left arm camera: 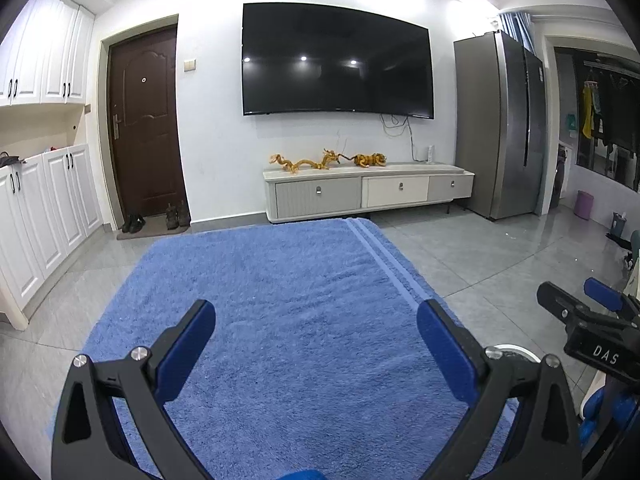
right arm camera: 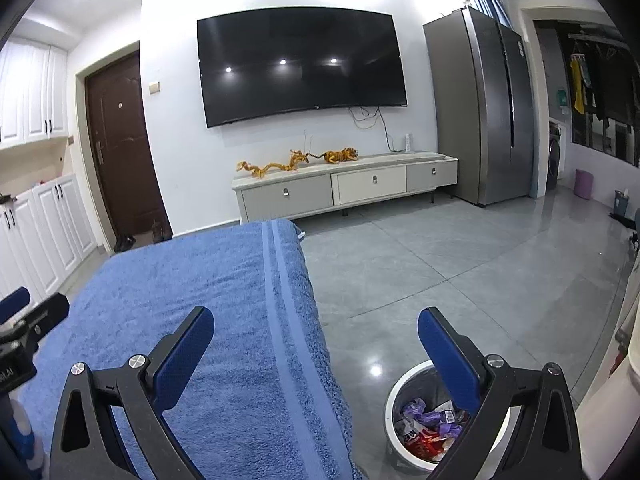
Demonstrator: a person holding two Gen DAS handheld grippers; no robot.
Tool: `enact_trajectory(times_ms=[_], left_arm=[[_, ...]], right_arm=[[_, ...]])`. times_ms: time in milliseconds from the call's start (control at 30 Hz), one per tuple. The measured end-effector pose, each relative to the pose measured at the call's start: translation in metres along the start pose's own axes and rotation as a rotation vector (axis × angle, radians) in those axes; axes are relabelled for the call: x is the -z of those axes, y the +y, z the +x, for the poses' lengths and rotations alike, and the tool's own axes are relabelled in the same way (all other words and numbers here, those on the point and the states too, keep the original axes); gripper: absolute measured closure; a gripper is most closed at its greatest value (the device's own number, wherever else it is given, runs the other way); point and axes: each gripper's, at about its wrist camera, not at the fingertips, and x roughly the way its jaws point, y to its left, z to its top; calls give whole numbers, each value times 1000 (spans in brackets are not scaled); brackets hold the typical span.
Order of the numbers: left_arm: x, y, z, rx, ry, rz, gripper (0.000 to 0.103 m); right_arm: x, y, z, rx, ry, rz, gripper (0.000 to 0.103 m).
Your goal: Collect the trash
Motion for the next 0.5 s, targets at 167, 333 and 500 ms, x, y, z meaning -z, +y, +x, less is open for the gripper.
enact_trajectory(times_ms=[167, 333, 500], left_arm=[[-2, -5, -13, -4, -28, 5, 2], [-2, -11, -26, -6, -50, 13, 2], [-3, -13, -38, -13, -68, 20, 2]], right_arm=[[-2, 2, -14, -3, -35, -7, 0], [-1, 3, -25, -11, -56, -16, 0], [-3, 3, -35, -25, -77, -18, 0]])
